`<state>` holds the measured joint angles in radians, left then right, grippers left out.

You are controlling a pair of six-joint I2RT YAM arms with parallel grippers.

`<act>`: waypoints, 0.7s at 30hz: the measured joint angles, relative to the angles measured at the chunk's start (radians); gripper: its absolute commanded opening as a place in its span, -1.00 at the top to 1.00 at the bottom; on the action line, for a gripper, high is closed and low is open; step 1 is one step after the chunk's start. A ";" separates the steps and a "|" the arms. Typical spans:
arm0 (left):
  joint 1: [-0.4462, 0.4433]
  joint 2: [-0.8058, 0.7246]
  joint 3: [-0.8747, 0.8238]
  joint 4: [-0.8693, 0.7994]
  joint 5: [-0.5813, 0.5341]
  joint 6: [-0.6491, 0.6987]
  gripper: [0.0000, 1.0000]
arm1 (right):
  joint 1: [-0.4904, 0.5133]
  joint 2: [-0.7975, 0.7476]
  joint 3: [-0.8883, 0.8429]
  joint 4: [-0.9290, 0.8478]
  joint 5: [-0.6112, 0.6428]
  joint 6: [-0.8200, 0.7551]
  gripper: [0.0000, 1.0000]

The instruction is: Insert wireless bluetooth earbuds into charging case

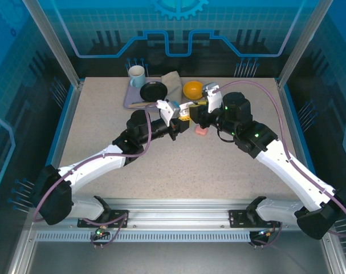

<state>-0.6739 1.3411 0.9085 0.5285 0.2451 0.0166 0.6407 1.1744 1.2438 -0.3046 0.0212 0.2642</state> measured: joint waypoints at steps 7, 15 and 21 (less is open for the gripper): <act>0.000 0.002 0.000 0.001 0.001 -0.017 1.00 | 0.000 0.000 0.000 0.000 0.000 0.000 0.33; 0.000 0.015 0.004 0.008 0.007 -0.018 1.00 | 0.000 0.000 0.001 0.000 0.001 0.001 0.26; 0.000 0.021 0.005 0.018 0.007 -0.018 1.00 | 0.000 0.000 0.002 0.000 0.001 0.005 0.20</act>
<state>-0.6735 1.3624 0.9138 0.5465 0.2523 -0.0017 0.6407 1.1744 1.2457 -0.3050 0.0223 0.2691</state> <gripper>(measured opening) 0.235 0.394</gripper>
